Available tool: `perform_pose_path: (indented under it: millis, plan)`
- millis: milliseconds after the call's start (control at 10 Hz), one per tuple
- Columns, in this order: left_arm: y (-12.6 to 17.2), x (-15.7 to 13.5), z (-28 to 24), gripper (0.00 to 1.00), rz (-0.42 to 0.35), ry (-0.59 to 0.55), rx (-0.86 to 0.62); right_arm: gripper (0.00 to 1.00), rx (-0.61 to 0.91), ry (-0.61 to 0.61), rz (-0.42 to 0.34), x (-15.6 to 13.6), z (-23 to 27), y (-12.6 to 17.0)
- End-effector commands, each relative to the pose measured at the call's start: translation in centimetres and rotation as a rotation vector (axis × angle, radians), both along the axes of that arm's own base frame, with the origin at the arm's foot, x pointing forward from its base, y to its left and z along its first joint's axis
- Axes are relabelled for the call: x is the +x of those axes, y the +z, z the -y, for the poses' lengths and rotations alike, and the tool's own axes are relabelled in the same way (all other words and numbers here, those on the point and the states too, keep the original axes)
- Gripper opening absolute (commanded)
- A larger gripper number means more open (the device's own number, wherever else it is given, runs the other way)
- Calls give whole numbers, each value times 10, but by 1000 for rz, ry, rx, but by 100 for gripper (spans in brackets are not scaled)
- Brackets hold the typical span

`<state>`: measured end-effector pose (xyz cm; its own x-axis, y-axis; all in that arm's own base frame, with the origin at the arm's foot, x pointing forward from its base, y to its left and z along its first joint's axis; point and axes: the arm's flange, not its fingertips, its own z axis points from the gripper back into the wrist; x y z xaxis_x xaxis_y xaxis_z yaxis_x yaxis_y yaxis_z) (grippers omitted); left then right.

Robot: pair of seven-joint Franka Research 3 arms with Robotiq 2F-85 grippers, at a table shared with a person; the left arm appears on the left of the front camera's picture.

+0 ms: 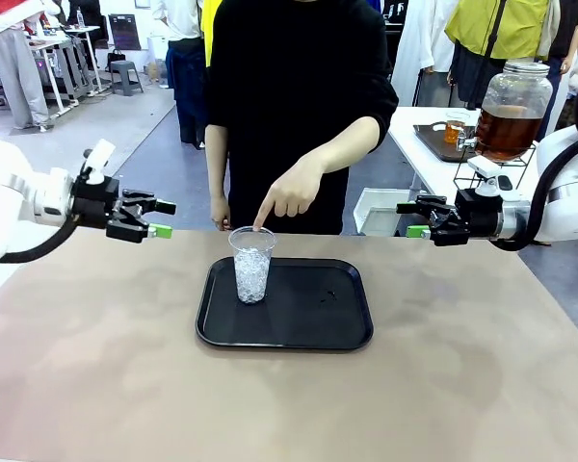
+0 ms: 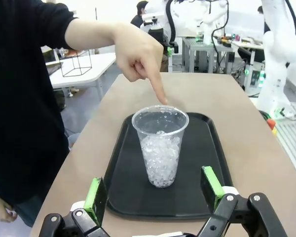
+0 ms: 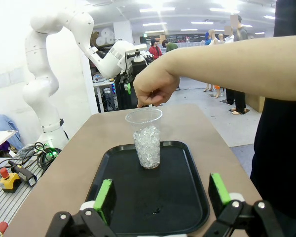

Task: Pour the drink into the iced cup.
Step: Pick up the iced cup indicated by the human and present it to them.

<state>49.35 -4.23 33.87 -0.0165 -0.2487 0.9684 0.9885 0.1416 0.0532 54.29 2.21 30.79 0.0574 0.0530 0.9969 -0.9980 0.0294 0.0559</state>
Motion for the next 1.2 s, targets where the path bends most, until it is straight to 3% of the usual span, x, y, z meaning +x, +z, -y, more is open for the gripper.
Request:
perform_pose_path:
  millis: [0,500,800,900,1100]
  plan:
    - [-21,0,10,100,41,-13,-40,100,-1,4,-8,2,-2,4]
    - [-62,3,40,100,29,-39,-64,100,-1,4,-8,2,-2,4]
    - [-64,3,44,100,47,-41,-22,100,-1,4,-8,2,-2,4]
    - [-67,2,42,100,4,-55,-42,100,-1,4,-8,2,-2,4]
    - [-67,2,42,100,4,-55,-42,100,-1,4,-8,2,-2,4]
